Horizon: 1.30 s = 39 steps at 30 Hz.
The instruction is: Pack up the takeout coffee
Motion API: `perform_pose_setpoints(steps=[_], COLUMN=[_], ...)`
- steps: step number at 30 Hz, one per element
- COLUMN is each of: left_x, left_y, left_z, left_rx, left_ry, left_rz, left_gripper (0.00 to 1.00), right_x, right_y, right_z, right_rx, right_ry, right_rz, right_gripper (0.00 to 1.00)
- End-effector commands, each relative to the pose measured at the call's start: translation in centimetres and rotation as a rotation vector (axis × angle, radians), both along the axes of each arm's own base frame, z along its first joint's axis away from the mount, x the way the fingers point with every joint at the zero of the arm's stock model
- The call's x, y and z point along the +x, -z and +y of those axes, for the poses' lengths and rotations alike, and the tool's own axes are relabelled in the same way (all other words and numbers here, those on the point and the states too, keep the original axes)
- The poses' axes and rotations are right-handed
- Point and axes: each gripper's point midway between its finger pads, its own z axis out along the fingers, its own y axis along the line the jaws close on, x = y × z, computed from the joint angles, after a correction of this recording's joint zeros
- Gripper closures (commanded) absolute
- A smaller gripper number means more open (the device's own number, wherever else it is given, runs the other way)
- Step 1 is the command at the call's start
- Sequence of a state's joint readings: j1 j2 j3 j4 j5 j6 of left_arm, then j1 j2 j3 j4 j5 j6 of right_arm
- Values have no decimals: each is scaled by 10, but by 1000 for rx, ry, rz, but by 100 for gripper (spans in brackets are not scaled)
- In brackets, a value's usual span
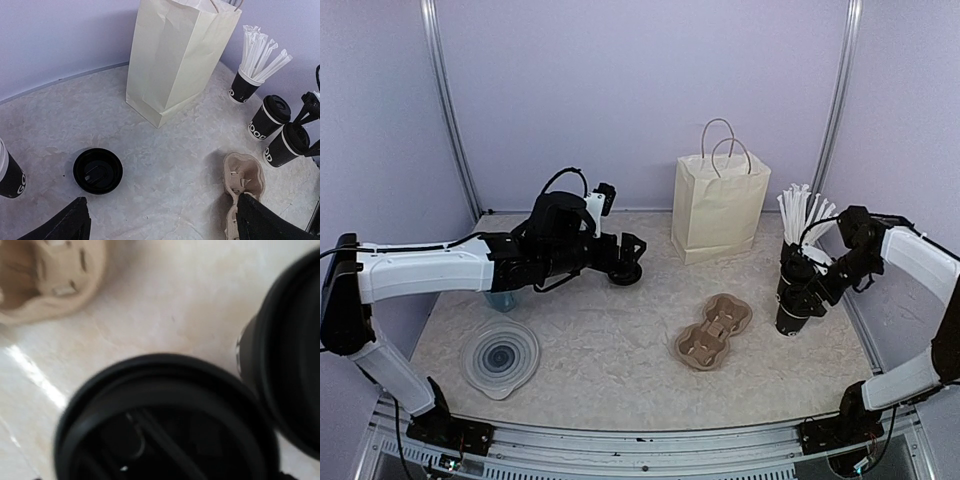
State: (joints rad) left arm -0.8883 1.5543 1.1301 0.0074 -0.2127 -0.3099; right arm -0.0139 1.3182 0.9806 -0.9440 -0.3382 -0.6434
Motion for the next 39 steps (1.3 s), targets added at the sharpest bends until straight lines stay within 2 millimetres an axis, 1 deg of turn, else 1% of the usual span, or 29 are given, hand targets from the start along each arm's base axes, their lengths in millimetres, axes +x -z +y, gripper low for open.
perform_pose_setpoints(steps=[1,3,4,5,8,10,13,14,16,19,22,24,27,30,34,39], left_x=[-9,-12,-13,-17,-21,-25,-28,-30,-33,-40,-49,-54,-59,-64,-69,-73], left_y=[-25,-25,-26,-22,-23,-25,-29,-31,-34,-36,-37,-38,-37,-40,-45,-44], left_z=[-13,-15,-17,-17,-22,-25,-26,-25,-26,-24,-24,-22,-16,-7,1,6], left_rx=[-52,-52,-52,-33,-13,-4,3,3,3,-1,-5,-11,-8,-17,-51,-59], left_ry=[82,100,111,121,141,157,145,143,143,140,152,155,137,106,88,79], left_rz=[-17,-16,-18,-5,-9,-18,-34,-41,-49,-47,-35,-19,-5,-2,-1,1], left_gripper=[2,4,4,5,8,9,10,11,13,15,22,23,24,24,24,24], right_x=[-10,-12,-12,-12,0,13,40,52,75,109,144,164,187,208,233,251], right_y=[-30,-36,-43,-50,-81,-102,-133,-150,-172,-206,-233,-246,-252,-251,-241,-232], right_z=[11,13,14,16,20,24,30,33,41,61,73,83,100,111,117,121], right_rx=[83,94,99,104,128,149,185,197,229,266,282,289,307,330,332,341], right_ry=[-5,-15,-24,-34,-55,-70,-90,-96,-99,-114,-105,-104,-114,-99,-71,-67], right_rz=[-3,5,-2,-2,-55,-100,-182,-230,-291,-407,-533,-590,-613,-612,-607,-611], right_gripper=[0,0,0,1,1,2,5,7,11,11,11,12,14,17,23,31])
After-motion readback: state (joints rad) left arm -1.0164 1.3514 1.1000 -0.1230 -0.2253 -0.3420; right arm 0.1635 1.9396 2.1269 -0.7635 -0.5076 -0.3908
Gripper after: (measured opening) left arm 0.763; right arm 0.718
